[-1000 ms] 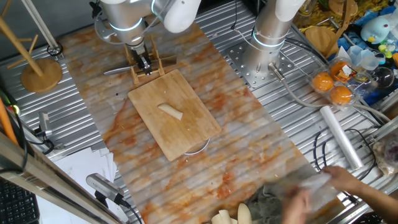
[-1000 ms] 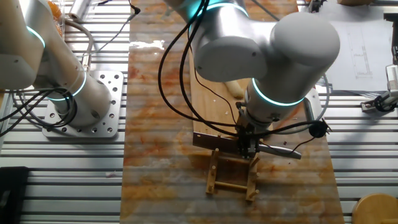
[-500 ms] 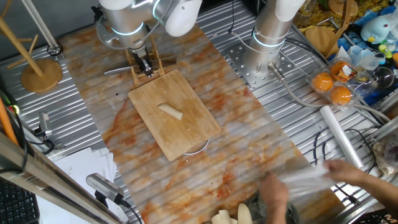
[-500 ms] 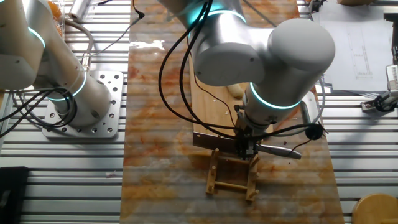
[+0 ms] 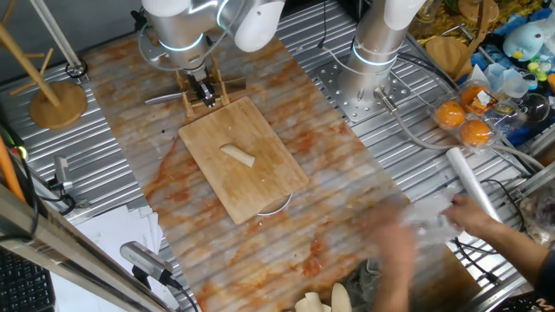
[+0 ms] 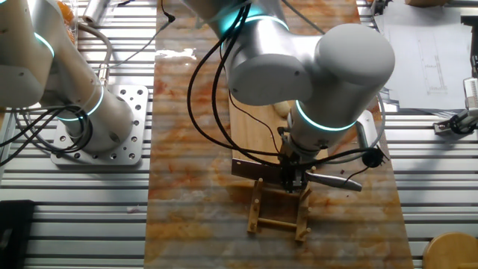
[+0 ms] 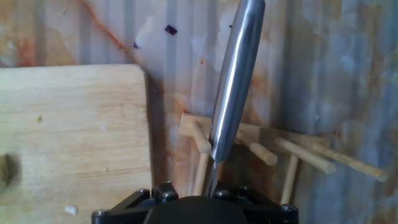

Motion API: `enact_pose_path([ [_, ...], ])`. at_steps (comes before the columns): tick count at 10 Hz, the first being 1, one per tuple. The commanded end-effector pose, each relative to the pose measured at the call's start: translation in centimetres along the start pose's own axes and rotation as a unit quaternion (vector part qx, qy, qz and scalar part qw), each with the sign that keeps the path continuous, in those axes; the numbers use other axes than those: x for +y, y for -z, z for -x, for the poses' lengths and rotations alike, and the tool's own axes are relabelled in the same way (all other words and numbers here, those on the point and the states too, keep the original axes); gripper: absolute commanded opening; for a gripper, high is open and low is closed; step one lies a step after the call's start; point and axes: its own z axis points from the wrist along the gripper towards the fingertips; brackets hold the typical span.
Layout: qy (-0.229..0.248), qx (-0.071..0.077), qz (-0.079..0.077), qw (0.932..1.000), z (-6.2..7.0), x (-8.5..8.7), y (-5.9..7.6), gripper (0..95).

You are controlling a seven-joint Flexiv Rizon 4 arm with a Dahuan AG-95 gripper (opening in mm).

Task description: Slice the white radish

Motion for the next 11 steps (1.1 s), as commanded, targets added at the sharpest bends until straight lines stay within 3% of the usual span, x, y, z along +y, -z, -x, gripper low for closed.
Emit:
enact_pose_path([
  [1, 0.000, -0.001, -0.001, 1.0000, 0.03, -0.03, -0.09, 38.0],
  [2, 0.001, -0.001, -0.001, 1.0000, -0.02, -0.04, -0.15, 19.0],
  [4, 0.001, -0.003, -0.003, 1.0000, -0.08, -0.11, -0.12, 19.0],
  [5, -0.001, -0.004, -0.004, 1.0000, -0.08, -0.11, -0.12, 0.0],
  [7, -0.001, -0.005, -0.005, 1.0000, -0.06, -0.11, -0.18, 0.0],
  [9, 0.000, -0.004, -0.019, 0.9998, -0.17, -0.25, -0.05, 0.0],
  [11, 0.013, -0.005, -0.015, 0.9998, -0.46, -0.83, 0.64, 0.0],
])
